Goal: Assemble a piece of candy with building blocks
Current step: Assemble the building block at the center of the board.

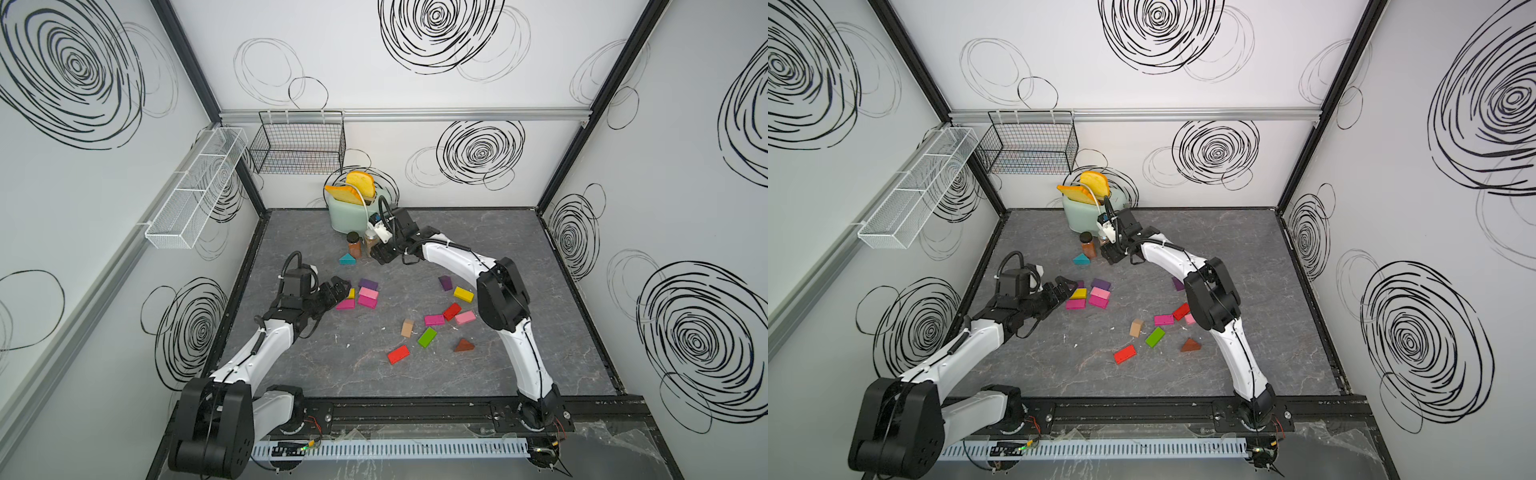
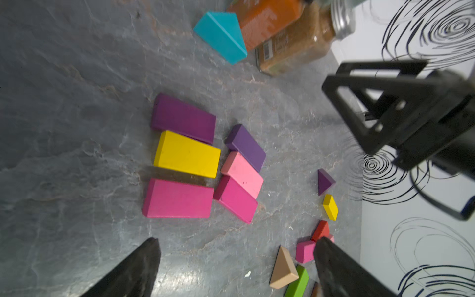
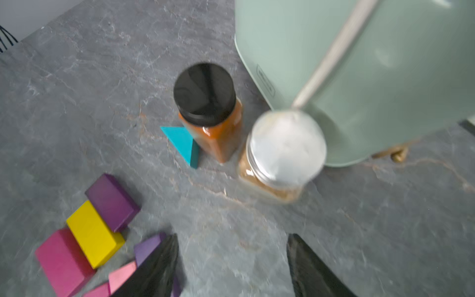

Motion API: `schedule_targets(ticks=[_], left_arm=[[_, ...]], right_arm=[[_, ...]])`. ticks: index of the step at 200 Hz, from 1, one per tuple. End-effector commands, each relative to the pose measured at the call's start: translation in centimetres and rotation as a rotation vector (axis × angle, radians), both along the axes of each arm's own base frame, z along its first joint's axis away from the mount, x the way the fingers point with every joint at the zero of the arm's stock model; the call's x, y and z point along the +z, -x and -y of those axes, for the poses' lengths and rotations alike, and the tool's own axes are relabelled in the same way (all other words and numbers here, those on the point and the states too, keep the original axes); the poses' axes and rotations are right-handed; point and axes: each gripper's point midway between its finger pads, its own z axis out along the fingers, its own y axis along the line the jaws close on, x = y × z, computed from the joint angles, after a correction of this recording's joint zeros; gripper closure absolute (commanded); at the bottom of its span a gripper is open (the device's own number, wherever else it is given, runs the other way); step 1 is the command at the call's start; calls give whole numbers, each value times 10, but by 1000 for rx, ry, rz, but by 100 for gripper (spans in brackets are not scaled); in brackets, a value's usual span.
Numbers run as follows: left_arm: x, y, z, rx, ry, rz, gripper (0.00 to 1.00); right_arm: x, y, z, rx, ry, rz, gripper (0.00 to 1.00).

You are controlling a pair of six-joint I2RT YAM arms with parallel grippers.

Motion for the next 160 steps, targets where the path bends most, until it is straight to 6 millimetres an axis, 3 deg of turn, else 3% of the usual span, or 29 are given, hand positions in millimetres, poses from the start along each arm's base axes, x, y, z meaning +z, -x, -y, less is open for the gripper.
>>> schedule_targets(ticks=[1, 30, 88, 160], left_arm=[[-8, 2, 12, 0, 43, -19, 2], [-11, 1, 15, 3, 55, -17, 2], [-22, 2, 18, -1, 76, -29, 2], [-32, 2, 17, 18, 92, -34, 2]], right_arm=[[-26, 8, -5, 40, 109, -33, 30], [-45, 12, -18, 79, 109, -46, 31], [-58, 25, -50, 172, 69, -45, 31], [-75, 37, -69, 211, 64, -55, 32]])
